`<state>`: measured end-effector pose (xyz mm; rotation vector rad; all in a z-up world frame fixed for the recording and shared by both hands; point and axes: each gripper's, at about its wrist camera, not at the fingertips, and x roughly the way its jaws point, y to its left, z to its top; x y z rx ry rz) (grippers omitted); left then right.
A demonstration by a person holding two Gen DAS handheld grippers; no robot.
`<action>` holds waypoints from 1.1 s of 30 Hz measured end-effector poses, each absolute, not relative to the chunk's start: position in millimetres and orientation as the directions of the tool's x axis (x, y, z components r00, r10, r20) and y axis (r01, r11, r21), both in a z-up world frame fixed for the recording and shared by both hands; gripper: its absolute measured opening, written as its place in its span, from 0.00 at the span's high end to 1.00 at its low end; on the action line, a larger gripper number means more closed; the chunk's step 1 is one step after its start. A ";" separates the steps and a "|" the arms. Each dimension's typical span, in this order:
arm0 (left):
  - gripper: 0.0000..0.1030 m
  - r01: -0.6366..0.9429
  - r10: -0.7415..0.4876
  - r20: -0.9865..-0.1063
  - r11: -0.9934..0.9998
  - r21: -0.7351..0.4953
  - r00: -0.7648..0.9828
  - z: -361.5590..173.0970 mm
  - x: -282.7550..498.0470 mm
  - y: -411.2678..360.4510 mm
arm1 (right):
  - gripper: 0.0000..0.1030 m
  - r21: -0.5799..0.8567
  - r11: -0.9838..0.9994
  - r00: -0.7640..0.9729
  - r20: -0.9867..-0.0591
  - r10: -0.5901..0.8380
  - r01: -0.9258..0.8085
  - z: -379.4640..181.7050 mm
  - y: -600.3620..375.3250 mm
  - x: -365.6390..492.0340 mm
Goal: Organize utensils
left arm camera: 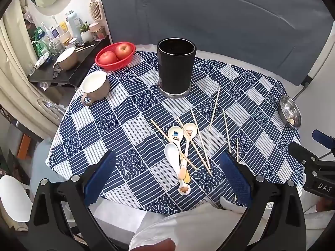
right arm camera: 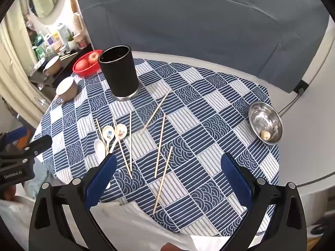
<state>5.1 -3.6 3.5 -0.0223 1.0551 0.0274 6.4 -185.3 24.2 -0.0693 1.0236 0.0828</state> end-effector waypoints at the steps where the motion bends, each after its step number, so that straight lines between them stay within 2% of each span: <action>1: 0.06 -0.030 0.008 -0.870 1.000 -0.007 0.493 3.4 4.8 -3.7 | 0.07 -0.015 0.995 0.518 -0.855 0.039 -0.101 23.9 -185.8 6.6; 33: 0.06 -0.024 0.019 -0.866 1.000 0.008 0.500 4.9 6.7 -6.4 | 0.07 -0.014 0.994 0.526 -0.849 0.046 -0.110 24.9 -183.9 9.2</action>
